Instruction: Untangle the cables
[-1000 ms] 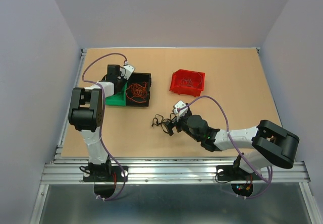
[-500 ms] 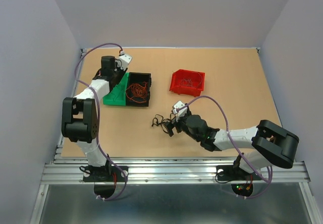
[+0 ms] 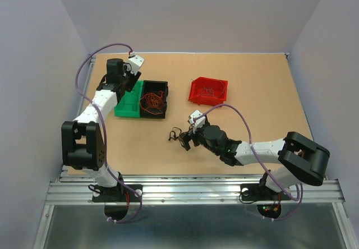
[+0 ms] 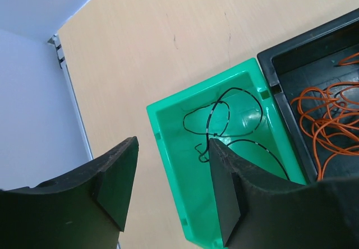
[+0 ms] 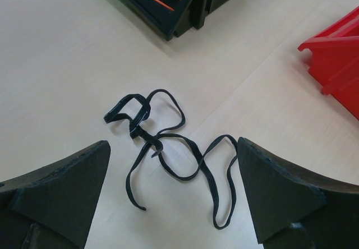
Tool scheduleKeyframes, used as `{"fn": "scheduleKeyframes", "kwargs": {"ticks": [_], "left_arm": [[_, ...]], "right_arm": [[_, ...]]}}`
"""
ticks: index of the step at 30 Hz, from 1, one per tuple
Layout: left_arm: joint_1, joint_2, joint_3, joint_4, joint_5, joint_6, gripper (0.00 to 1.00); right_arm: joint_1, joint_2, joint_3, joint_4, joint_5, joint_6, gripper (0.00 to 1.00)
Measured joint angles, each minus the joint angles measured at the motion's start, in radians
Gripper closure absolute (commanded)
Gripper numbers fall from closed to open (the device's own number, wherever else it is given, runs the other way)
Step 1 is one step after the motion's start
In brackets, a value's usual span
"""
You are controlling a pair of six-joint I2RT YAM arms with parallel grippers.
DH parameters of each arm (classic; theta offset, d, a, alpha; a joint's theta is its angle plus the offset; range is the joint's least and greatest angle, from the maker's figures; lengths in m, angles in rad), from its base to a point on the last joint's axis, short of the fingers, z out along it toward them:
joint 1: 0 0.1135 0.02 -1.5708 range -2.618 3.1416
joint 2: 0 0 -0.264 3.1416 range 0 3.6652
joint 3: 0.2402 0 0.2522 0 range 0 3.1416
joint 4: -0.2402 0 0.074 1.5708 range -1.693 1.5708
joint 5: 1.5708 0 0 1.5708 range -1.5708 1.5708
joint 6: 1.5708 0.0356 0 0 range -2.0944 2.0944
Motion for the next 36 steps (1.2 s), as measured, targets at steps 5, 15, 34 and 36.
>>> {"fn": "scheduleKeyframes", "kwargs": {"ticks": [5,15,34,36], "left_arm": [[0.0,-0.056,-0.03,-0.011,0.018,0.002,0.37],[-0.003,-0.233,-0.151,-0.048,0.106,0.002,0.34],[-0.357,-0.303,-0.247,-0.082,0.233,0.015,0.01],[-0.416,-0.33,-0.292,-0.078,0.253,0.032,0.01]], "right_arm": [[0.0,0.007,0.006,-0.015,-0.002,0.003,0.0],[0.0,0.007,0.007,-0.047,0.0,0.019,0.0],[0.0,-0.173,0.02,-0.176,0.253,0.195,0.0],[0.0,-0.278,-0.01,-0.178,0.308,0.227,0.0]]}}
